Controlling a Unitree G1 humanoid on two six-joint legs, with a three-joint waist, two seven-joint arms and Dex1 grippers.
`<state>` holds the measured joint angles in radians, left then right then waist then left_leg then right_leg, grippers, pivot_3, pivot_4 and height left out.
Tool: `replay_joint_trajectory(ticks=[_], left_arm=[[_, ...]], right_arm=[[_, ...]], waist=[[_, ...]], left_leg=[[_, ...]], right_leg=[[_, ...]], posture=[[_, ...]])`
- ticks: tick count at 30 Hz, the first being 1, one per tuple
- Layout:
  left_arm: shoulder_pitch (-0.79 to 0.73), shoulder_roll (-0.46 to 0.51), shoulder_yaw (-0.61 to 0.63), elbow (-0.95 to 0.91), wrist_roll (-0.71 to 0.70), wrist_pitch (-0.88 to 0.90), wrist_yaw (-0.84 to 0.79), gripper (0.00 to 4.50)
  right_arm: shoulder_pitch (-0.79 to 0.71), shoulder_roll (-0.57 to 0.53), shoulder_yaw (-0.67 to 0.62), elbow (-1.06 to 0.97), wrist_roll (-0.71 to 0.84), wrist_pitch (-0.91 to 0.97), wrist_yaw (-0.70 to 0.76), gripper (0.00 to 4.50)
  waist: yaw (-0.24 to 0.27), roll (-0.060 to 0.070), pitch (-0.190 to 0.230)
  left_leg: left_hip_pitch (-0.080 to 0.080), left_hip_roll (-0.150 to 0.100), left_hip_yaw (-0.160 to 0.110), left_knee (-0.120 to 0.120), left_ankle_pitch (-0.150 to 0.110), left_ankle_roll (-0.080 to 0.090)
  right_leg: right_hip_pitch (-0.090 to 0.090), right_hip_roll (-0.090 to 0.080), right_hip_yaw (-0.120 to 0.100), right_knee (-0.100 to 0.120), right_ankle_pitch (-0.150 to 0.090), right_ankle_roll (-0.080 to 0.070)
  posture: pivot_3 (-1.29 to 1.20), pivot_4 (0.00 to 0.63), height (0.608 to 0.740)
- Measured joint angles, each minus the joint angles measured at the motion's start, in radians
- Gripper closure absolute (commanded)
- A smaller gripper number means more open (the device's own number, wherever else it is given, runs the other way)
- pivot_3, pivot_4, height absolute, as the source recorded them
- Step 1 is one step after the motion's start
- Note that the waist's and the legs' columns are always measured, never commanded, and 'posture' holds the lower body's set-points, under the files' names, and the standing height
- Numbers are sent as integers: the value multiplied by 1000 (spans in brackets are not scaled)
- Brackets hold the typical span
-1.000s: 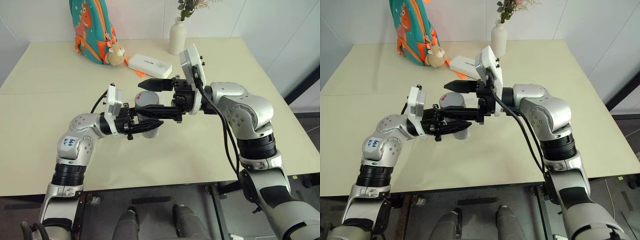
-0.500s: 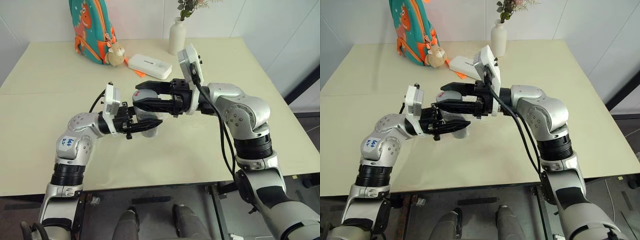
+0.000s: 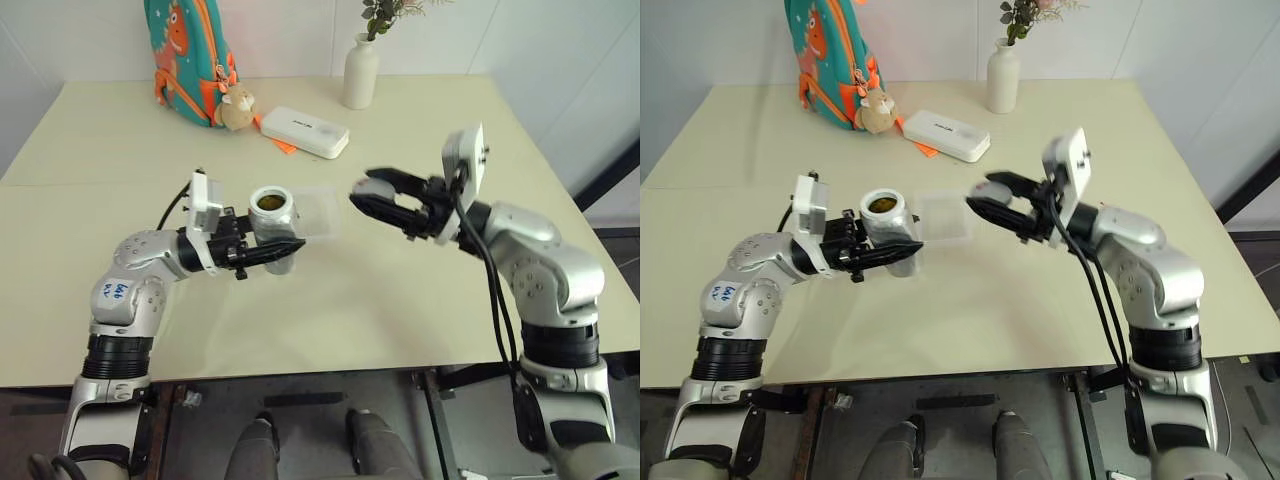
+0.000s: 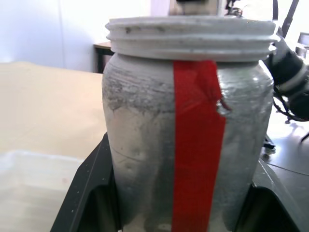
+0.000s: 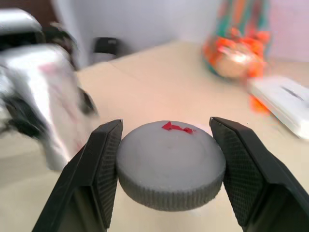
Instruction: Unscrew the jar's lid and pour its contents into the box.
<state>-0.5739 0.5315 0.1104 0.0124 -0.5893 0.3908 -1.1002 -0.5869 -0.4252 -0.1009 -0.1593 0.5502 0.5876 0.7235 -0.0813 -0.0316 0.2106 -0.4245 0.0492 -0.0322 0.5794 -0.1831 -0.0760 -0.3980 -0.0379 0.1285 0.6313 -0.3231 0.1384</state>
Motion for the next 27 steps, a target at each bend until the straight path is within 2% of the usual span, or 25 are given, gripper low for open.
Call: replay_joint_trajectory(ticks=[5, 12, 18, 23, 27], left_arm=[[-21, -6, 28, 50, -1, 0, 21, 2456], [-89, -18, 34, 120, -1, -2, 27, 2456], [-135, -27, 36, 187, 9, -17, 49, 2456], [-164, -13, 35, 241, 49, -27, 74, 2456], [-242, 33, 26, 350, 123, -33, 105, 2456]], right_arm=[[101, 69, -4, 198, -173, -263, -113, 1942], [102, 83, -27, 479, -266, -483, -171, 1942], [77, 63, -36, 522, -255, -490, -137, 20], [54, 24, -34, 460, -244, -449, -90, 20], [38, -27, 24, 284, -209, -344, 1, 20]], waist=[[-2, 0, 0], [2, 0, 0], [-2, 0, 0], [-1, 0, 0], [-3, 1, 0]], left_leg=[[0, 0, 0, 1, 0, 0], [0, 0, 0, 1, 0, 0], [2, 0, 0, 2, 0, 0], [2, 0, 0, 4, 0, -1], [2, 0, 0, 4, 0, -1]], right_leg=[[0, 0, 0, 0, 0, 1], [1, 0, 0, 1, 1, 1], [1, 0, 0, 4, 1, 1], [1, 0, 0, 6, 1, 1], [1, 1, 0, 7, 0, 1]], posture=[[0, 150, 740], [0, 150, 740], [0, 150, 740], [0, 150, 740], [0, 150, 740]])
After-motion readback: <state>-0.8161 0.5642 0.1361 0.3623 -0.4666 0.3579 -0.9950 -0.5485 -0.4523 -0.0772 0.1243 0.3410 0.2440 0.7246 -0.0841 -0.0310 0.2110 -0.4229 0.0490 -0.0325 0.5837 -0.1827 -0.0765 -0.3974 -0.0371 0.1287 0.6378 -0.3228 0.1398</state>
